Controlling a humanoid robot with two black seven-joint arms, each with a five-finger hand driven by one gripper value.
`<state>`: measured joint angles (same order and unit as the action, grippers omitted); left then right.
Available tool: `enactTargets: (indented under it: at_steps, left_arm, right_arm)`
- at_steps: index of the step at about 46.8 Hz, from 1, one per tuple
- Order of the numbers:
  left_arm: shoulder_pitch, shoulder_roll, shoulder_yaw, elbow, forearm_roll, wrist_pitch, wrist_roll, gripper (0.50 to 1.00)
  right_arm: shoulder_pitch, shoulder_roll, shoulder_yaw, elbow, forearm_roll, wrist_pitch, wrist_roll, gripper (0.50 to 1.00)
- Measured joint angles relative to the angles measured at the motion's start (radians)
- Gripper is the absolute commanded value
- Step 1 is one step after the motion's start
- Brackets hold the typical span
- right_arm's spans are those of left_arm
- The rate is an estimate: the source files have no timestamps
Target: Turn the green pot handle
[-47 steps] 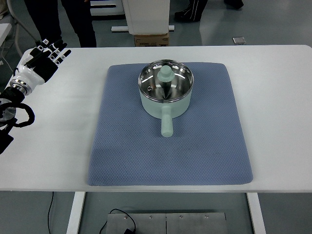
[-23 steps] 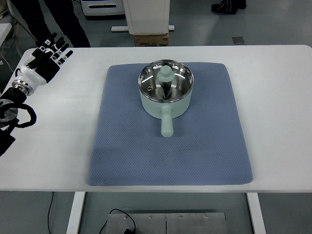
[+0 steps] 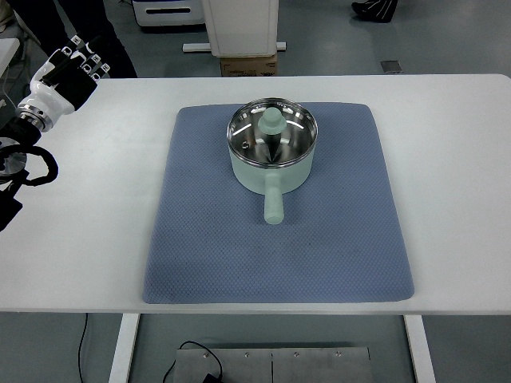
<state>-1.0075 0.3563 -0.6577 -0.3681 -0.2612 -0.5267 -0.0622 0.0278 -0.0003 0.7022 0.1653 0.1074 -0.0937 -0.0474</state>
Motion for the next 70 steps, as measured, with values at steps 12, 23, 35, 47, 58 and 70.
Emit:
enactTargets:
  at_steps: [12,23,35,47,58,70]
  left_arm:
    - [-0.147,-0.003,0.009,-0.164,0.107,0.018,0.006,1.000]
    - [-0.225,-0.031,0.122,-0.360,0.207,0.064,0.012,1.000]
    - [-0.366,-0.067,0.426,-0.483,0.211,0.063,0.012,1.000]
    - [-0.465,-0.078,0.641,-0.701,0.225,0.053,0.015,1.000]
    - [-0.508,-0.102,0.756,-0.791,0.391,-0.009,0.037,1.000]
    - [-0.517,-0.106,0.842,-0.791,0.577,-0.042,0.067,1.000]
  right_arm:
    - [0.000,0.000,0.000,0.001,0.000,0.000,0.000,1.000]
    - [0.000,0.000,0.000,0.000,0.000,0.000,0.000,1.000]
    - [0.000,0.000,0.000,0.000,0.000,0.000,0.000,1.000]
    - [0.000,0.000,-0.001,0.000,0.000,0.000,0.000,1.000]
    - [0.000,0.000,0.000,0.001,0.000,0.000,0.000,1.000]
    - [0.000,0.000,0.000,0.000,0.000,0.000,0.000,1.000]
